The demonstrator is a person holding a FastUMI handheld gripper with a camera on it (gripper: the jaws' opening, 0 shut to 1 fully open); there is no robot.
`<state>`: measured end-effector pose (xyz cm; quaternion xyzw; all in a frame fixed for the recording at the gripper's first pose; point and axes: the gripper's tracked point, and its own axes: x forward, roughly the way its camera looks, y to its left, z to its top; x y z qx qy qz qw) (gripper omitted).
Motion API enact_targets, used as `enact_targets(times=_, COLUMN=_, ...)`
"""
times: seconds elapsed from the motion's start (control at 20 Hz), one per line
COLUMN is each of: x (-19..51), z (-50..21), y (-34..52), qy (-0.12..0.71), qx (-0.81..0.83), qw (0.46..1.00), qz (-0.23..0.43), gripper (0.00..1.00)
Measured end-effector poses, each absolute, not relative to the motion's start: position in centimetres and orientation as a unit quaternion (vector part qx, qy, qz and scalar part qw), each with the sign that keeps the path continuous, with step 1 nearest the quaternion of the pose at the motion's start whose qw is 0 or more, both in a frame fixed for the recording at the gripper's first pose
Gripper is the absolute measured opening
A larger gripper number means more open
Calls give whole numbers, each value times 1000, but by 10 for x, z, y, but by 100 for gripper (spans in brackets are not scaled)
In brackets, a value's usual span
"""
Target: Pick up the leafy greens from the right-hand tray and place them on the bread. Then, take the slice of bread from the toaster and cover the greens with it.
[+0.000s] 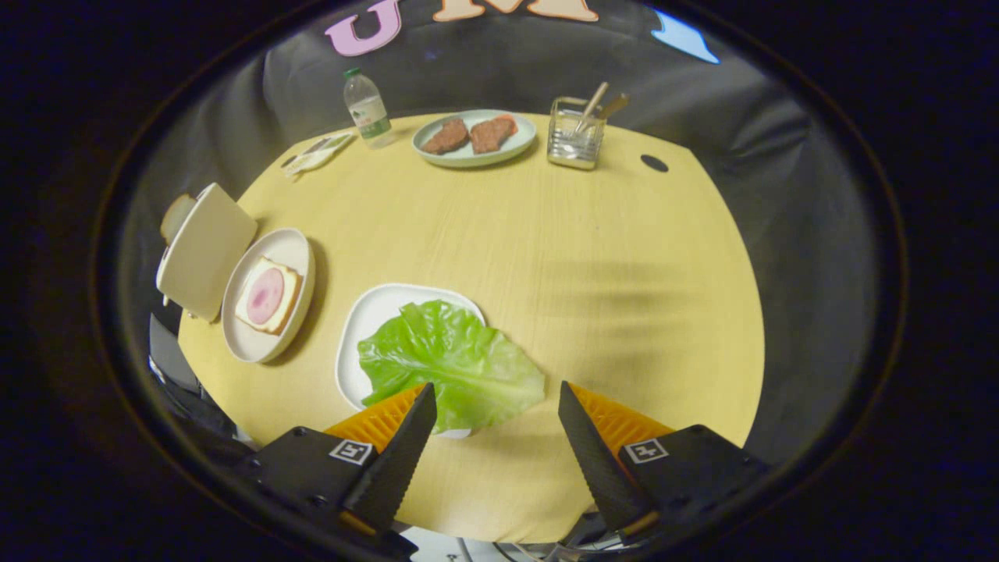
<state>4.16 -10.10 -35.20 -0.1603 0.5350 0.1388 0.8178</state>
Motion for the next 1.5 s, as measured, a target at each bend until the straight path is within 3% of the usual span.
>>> enact_targets(times=0.4, x=51, z=-381, y=-105, qy=583, qx=-104, qw=792, qz=149, gripper=94)
enact_targets(times=0.85, x=50, z=-383, y=-92, qy=582, qx=-87, qw=793, qz=156, gripper=40)
enact_targets(times=1.05, x=49, z=-378, y=-92, qy=570, qx=-98, qw=803, qz=144, gripper=11)
enact_targets(times=1.25, x=43, z=-366, y=-84, qy=563, qx=-94, qw=808, qz=149, gripper=4)
enact_targets(times=1.5, x=34, z=-334, y=-57, qy=553, qx=-22, qw=818, qz=156, gripper=4)
